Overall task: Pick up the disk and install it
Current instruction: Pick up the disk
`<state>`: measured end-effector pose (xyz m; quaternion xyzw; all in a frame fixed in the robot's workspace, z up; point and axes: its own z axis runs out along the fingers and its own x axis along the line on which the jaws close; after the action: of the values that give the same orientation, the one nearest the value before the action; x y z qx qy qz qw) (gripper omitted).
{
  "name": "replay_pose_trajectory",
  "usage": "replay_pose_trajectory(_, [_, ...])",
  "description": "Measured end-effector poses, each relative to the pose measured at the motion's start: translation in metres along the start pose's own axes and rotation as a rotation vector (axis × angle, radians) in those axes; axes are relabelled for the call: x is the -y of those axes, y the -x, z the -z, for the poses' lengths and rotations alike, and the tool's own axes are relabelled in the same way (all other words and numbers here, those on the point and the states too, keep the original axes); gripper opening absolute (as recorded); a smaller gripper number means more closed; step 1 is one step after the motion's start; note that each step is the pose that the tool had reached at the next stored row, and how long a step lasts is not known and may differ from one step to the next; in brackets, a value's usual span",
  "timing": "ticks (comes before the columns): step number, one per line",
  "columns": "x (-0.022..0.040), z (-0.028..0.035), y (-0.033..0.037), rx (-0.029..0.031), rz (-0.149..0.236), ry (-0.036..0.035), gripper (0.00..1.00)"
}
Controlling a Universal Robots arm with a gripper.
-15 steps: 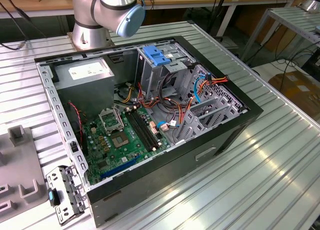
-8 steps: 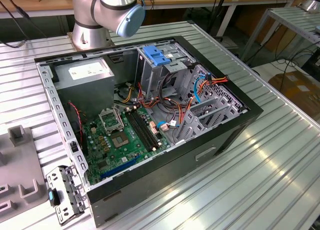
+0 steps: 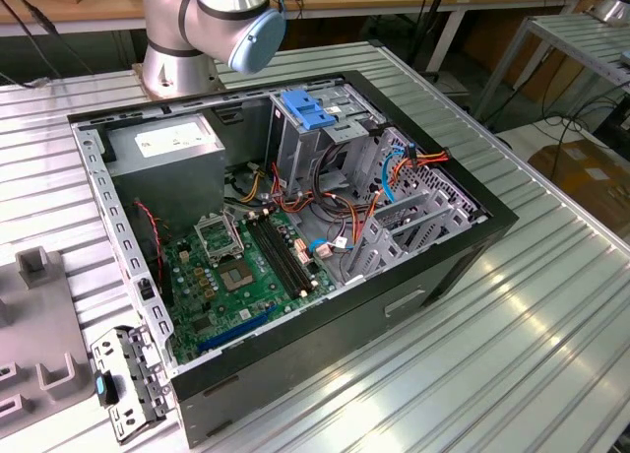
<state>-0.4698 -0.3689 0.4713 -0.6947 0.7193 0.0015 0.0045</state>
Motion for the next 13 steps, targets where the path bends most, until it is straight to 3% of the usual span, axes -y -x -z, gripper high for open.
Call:
replay_pose_trajectory(3, [0.0000,0.0035,0.0000,-0.0003,0.000,0.0001,0.37])
replay_pose_trajectory(9, [0.0003,0.0037,0.0001,-0.0006,0.000,0.0000,0.37])
replay_pose_trajectory(13, [0.0113,0.0036,0.0004,-0.0006,0.000,0.0000,0.37])
